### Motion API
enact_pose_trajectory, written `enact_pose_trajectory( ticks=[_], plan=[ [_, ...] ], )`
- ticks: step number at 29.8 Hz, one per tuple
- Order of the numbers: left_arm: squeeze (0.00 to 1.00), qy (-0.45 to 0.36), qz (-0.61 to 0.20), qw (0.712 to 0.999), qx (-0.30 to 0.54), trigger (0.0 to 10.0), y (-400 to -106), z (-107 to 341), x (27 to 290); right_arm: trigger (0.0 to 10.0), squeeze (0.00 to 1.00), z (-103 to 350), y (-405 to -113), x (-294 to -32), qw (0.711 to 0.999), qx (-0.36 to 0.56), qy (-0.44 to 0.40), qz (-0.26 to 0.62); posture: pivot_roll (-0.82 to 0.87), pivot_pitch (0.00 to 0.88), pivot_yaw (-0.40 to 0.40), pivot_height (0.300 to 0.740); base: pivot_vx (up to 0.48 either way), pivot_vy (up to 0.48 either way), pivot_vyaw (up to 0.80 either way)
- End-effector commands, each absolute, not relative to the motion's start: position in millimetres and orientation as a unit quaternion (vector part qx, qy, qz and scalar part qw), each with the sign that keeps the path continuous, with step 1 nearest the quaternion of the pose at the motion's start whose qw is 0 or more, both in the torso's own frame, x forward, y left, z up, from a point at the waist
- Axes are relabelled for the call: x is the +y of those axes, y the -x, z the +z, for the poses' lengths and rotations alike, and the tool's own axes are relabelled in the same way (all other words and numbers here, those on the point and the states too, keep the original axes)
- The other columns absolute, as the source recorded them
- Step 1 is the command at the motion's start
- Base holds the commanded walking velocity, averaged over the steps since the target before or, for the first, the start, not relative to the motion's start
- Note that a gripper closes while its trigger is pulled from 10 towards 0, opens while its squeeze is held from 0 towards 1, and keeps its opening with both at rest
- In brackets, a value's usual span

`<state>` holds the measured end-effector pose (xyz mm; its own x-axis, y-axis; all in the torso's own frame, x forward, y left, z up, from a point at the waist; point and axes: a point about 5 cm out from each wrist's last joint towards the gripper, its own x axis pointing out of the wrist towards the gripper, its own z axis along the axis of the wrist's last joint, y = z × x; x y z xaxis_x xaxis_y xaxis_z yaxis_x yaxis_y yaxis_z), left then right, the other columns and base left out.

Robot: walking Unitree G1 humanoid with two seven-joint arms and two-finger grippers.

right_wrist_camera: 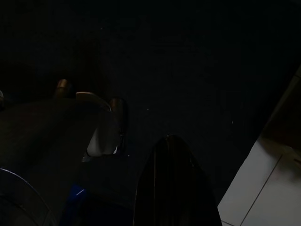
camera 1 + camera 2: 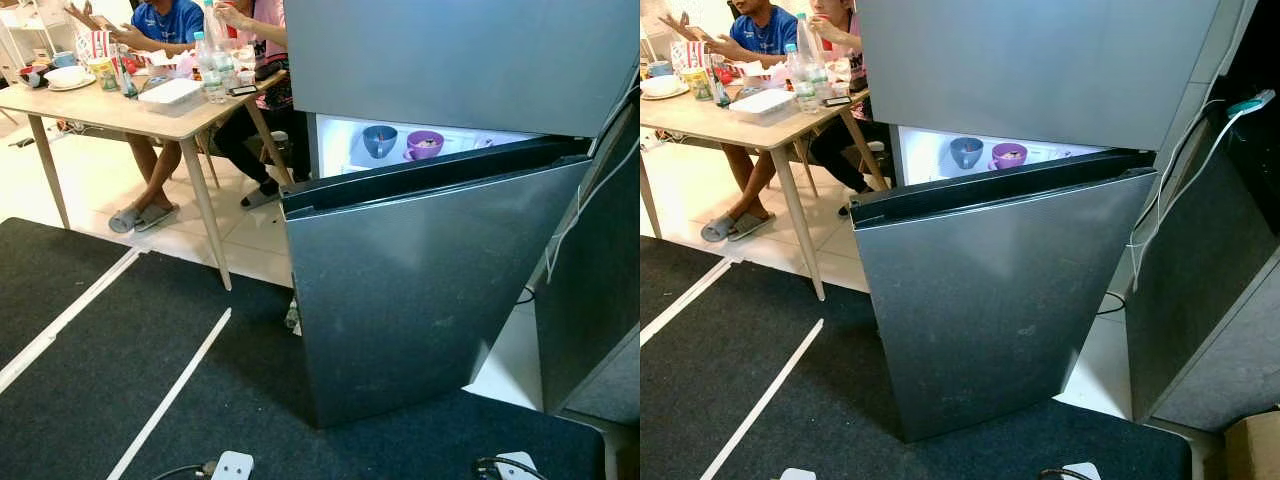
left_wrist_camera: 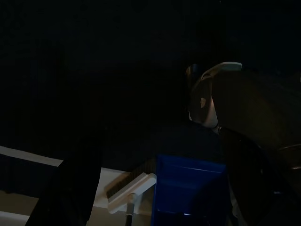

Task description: Restocking fridge

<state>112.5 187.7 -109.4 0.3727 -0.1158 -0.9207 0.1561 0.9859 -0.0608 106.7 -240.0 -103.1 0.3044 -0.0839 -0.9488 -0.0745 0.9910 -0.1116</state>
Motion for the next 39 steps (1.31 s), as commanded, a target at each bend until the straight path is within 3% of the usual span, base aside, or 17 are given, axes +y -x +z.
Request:
enact_pose_trajectory(
  ticks=[1, 14, 35, 39],
  plan=[
    [0.00, -0.012, -0.086, 0.827, 0.556, 10.0, -109.6, -110.8, 182.4, 10.0, 0.00, -102.3, -109.7, -239.8, 0.807, 0.586, 0.072, 0.002, -0.03, 0.000, 0.016, 0.740, 0.000, 0.000, 0.00],
    [0.00, -0.012, -0.084, 0.826, 0.557, 10.0, -107.2, -111.3, 183.5, 10.0, 0.00, -102.6, -109.6, -237.8, 0.810, 0.584, 0.061, 0.005, -0.04, 0.000, 0.025, 0.740, 0.000, 0.000, 0.03],
    [0.00, -0.008, -0.085, 0.825, 0.559, 10.0, -106.3, -111.9, 180.1, 10.0, 0.00, -102.7, -109.5, -236.9, 0.811, 0.581, 0.058, 0.010, -0.04, 0.000, 0.028, 0.740, 0.000, 0.000, 0.80],
    [0.00, -0.003, -0.078, 0.827, 0.556, 10.0, -106.5, -111.9, 180.2, 10.0, 0.00, -102.6, -109.5, -238.3, 0.811, 0.582, 0.061, 0.000, -0.04, 0.000, 0.023, 0.740, 0.000, 0.000, 0.00]
  ],
)
